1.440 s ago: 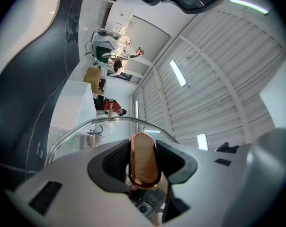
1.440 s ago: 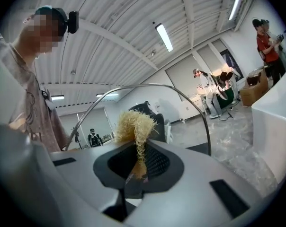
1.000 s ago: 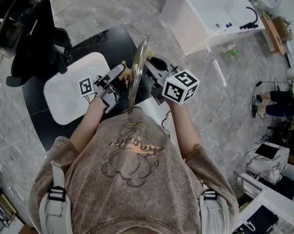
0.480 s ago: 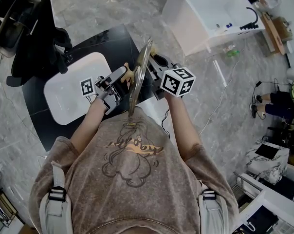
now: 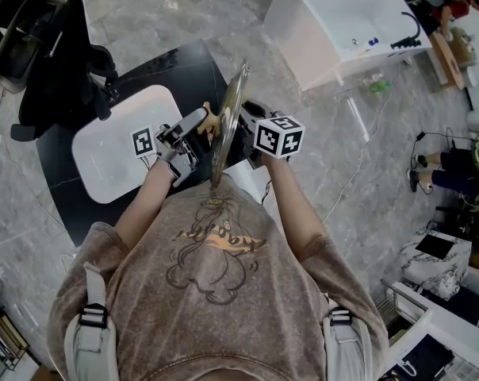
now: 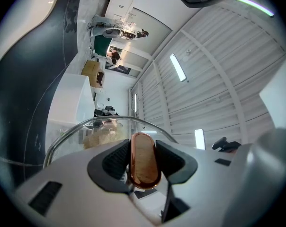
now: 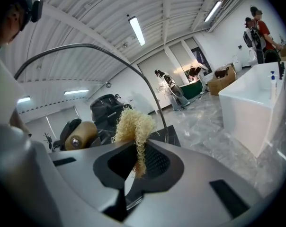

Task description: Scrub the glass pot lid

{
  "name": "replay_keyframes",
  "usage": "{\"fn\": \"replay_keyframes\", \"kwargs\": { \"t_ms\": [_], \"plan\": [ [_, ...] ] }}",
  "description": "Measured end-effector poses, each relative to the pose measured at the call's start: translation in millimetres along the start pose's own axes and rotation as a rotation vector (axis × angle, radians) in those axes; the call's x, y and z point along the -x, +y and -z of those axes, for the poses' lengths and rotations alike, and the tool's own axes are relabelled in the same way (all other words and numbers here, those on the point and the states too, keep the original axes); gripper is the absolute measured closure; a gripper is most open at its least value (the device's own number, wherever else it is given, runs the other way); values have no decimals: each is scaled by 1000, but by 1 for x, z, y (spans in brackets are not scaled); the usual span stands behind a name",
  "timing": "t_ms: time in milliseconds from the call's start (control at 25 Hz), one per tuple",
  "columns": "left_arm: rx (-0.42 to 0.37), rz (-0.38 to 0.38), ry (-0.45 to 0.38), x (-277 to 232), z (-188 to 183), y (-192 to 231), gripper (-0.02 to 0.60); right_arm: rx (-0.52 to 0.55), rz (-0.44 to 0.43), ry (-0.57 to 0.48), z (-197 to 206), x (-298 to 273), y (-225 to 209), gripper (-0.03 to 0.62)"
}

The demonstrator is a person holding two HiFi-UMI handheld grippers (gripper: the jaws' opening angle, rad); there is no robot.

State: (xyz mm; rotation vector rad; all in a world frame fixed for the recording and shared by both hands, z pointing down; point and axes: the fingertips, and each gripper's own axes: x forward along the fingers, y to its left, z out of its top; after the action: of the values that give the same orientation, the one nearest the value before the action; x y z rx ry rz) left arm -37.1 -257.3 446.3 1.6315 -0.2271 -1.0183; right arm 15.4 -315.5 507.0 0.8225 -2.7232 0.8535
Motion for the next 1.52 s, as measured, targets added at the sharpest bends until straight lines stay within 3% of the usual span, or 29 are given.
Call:
{"fn": "replay_keyframes", "kwargs": {
  "t_ms": [560, 1040, 1280, 1520],
  "plan": [
    [-7, -9, -28, 3, -8, 1, 396, -14, -38, 151, 67, -1, 12, 553],
    [-15, -22, -36, 5, -11, 3, 396, 31, -217, 160, 66, 21, 62, 553],
    [-30, -40, -41, 7, -12, 4, 396, 33, -208, 139, 62, 24, 59, 553],
    [-112, -129, -21, 14, -18, 4, 396, 7, -110, 84, 55, 39, 33, 553]
  ]
}}
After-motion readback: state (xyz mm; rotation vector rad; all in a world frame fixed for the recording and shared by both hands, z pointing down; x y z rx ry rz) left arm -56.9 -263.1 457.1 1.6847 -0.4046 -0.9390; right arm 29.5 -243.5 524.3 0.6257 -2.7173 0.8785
